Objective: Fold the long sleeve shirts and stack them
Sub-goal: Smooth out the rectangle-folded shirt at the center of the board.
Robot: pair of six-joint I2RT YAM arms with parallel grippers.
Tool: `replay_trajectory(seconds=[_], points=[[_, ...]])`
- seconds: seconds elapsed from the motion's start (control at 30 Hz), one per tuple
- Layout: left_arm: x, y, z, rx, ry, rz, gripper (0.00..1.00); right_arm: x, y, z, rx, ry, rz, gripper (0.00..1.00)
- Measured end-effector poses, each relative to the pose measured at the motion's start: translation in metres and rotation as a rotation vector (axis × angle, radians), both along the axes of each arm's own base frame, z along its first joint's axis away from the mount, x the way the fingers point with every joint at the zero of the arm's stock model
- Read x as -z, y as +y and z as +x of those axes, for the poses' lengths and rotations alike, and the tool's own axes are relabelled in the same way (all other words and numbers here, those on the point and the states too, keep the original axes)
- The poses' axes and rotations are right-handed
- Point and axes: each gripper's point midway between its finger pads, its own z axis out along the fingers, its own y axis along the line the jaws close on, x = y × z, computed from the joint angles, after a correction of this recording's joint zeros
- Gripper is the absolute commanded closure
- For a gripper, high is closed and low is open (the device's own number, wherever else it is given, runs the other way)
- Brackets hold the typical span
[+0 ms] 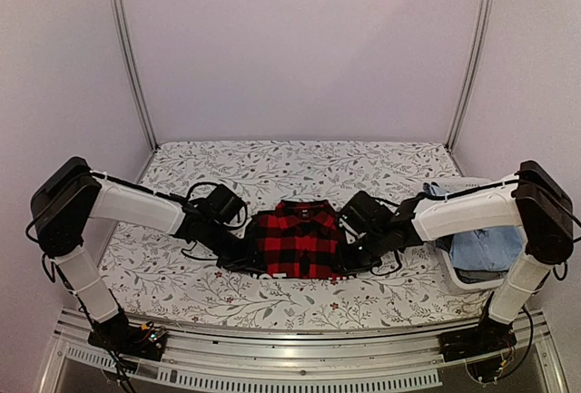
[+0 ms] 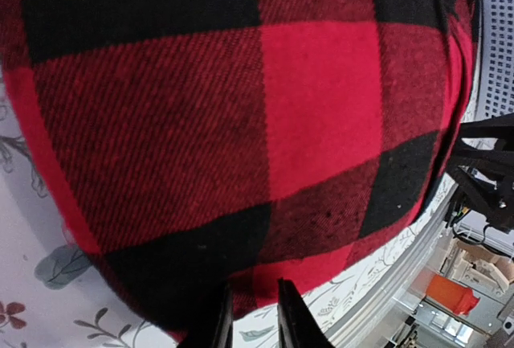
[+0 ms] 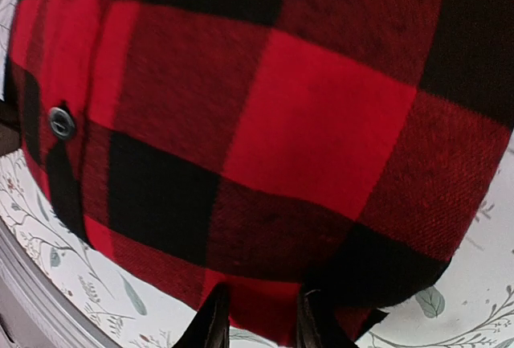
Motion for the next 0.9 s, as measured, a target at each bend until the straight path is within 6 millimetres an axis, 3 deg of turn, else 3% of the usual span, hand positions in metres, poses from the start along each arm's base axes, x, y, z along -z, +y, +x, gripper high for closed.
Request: replay_trajectory(seconds=[0.07,0.23,0.33,0.57,0.73,0.9], points=[[0.001,0.001,-0.001,-0.004,0.005,0.002,0.8,0.015,-0.01,-0.013,0.009,0.045,-0.018,0.73],[-0.004,0.002,0.004,-0.018,-0.017,0.011,0.76,0.014,-0.008,-0.017,0.035,0.06,0.032,0.72],[-0.014,0.005,0.011,-0.037,-0.057,0.032,0.66,0.008,-0.008,-0.016,0.046,0.055,0.045,0.62],[-0.044,0.025,0.043,-0.114,-0.169,0.058,0.5,-0.03,-0.007,-0.006,0.063,-0.027,0.096,0.34],[-0.042,0.047,0.068,-0.17,-0.187,0.079,0.43,-0.064,-0.008,0.009,0.09,-0.142,0.13,0.21],[-0.03,0.043,0.086,-0.143,-0.18,0.091,0.41,-0.09,-0.017,0.019,0.122,-0.236,0.144,0.16]])
